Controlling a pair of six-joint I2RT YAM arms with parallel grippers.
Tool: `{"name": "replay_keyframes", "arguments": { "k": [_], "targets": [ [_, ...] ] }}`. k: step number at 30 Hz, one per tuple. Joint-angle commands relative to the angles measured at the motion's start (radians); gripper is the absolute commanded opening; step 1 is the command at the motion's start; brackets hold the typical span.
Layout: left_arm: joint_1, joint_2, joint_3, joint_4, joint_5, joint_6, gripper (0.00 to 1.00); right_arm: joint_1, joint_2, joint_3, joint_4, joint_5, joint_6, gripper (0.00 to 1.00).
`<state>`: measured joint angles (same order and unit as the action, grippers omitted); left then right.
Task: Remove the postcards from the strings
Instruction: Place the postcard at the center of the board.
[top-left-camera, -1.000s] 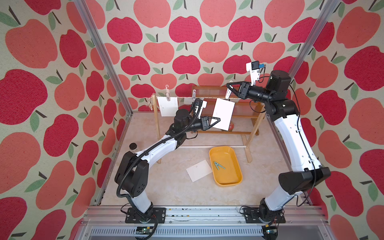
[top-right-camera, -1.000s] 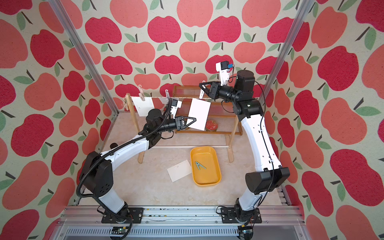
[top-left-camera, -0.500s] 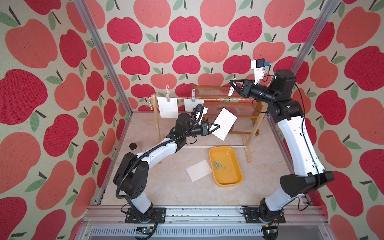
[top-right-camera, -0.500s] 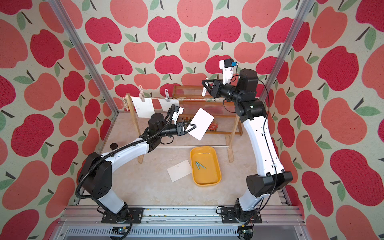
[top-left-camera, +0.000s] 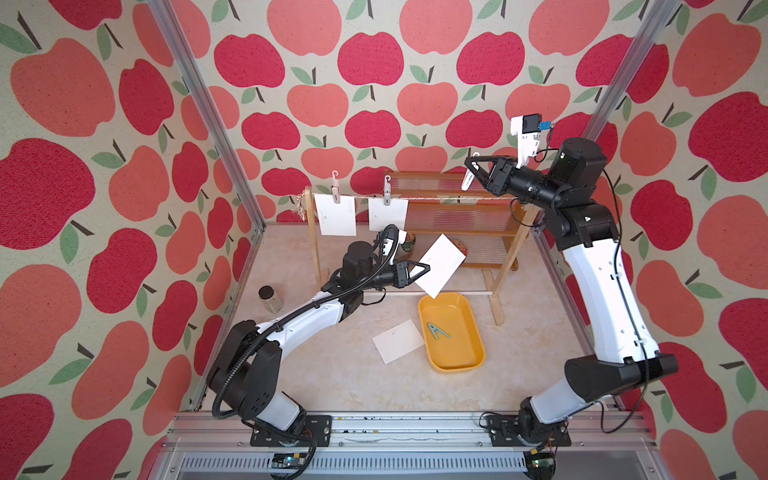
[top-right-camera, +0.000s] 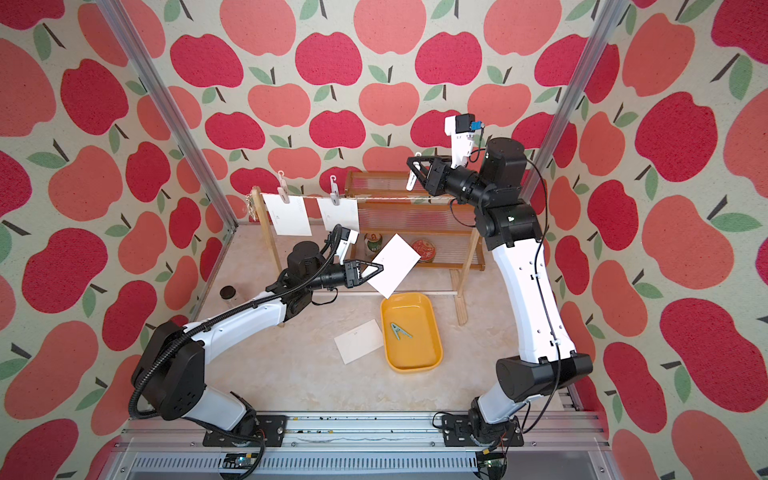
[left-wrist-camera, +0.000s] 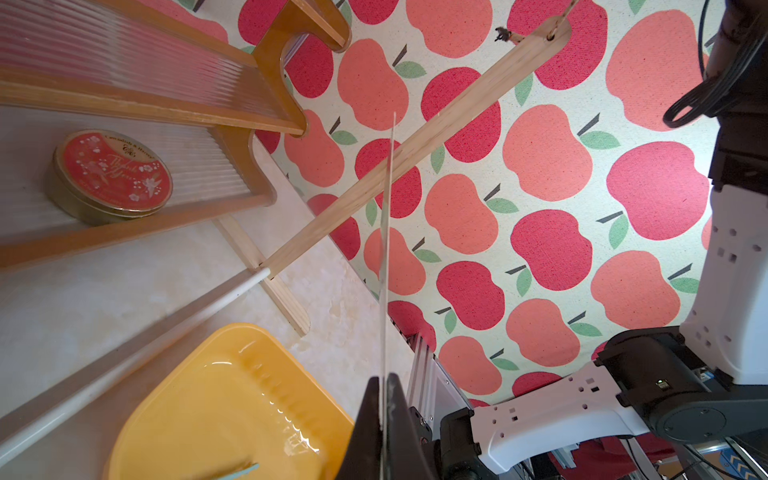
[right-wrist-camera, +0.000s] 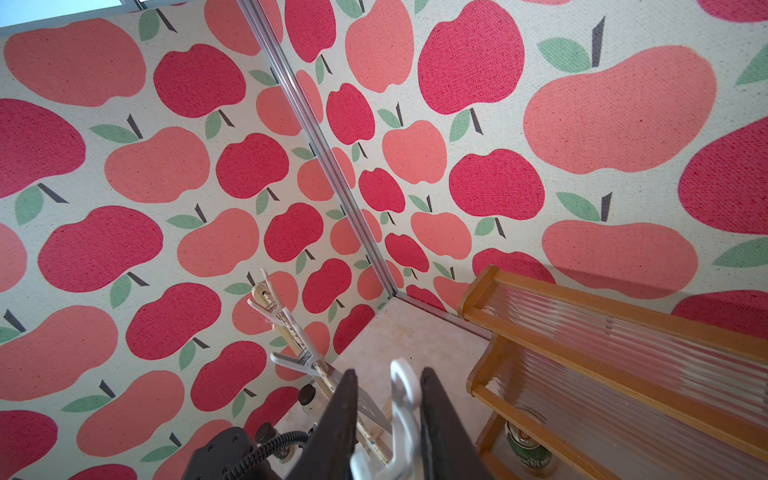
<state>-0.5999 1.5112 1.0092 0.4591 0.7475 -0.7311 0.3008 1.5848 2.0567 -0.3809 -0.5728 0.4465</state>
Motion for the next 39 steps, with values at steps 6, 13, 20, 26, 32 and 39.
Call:
{"name": "replay_keyframes", "arguments": {
  "k": [6,13,20,26,32,39],
  "targets": [
    [0.041,-0.132,-0.141,-0.054,-0.058,0.022,0.0,0.0,-0.039,-0.037,0.026,0.013,0.004,0.27],
    [0.087,-0.282,-0.27,-0.152,-0.111,0.023,0.0,0.0,-0.046,-0.052,0.045,0.004,0.019,0.27],
    [0.143,-0.417,-0.384,-0.344,-0.19,0.015,0.0,0.0,-0.063,-0.052,0.06,-0.002,0.036,0.27],
    [0.196,-0.491,-0.46,-0.462,-0.243,-0.013,0.0,0.0,-0.077,-0.072,0.063,-0.004,0.035,0.27],
    [0.22,-0.465,-0.485,-0.581,-0.302,-0.037,0.0,0.001,-0.084,-0.089,0.065,-0.004,0.036,0.27],
    [0.235,-0.427,-0.522,-0.633,-0.356,-0.042,0.0,0.001,-0.094,-0.105,0.062,-0.007,0.035,0.27]
  ]
}}
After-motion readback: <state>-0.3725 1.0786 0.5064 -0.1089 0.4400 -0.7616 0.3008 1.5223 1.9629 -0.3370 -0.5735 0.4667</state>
